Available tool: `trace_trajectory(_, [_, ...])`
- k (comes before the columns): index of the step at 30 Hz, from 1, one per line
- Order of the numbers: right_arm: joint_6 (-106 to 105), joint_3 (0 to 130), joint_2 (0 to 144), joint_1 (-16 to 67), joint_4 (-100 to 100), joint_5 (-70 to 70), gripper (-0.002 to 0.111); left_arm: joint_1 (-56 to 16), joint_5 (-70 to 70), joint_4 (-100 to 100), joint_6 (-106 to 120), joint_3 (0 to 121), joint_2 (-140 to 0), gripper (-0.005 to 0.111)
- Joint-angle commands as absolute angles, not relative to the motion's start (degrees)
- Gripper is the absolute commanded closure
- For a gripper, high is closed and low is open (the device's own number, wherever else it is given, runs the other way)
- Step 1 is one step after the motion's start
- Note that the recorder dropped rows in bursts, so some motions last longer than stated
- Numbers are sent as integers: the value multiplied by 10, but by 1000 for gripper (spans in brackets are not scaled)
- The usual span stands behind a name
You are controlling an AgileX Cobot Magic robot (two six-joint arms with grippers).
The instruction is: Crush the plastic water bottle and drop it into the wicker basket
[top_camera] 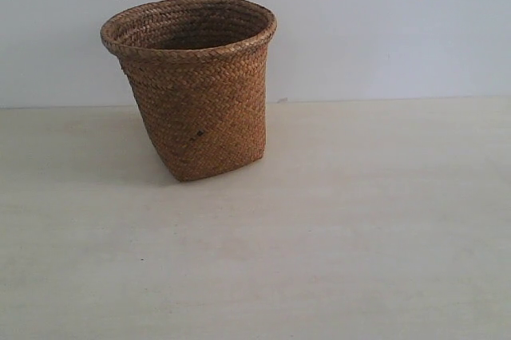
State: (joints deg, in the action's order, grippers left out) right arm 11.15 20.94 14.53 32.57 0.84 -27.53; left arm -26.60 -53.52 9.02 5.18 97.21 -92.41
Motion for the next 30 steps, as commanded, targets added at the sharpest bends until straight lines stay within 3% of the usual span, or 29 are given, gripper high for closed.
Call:
trace_trajectory(1, [114,207,145,325,8,-263,108,-265,-538,83,49,977,-924,102])
trace_trajectory(9, [114,207,145,325,8,-263,108,-265,-526,89,24,975,-923,102])
trace_trajectory(14, [114,207,145,325,8,-263,108,-265,-430,89,22,945,-893,102])
trace_trajectory(23, [114,207,145,325,8,-263,108,-262,-235,88,13,824,-747,102])
trace_trajectory(30, [114,207,145,325,8,-263,108,-244,-216,88,7,693,-589,102])
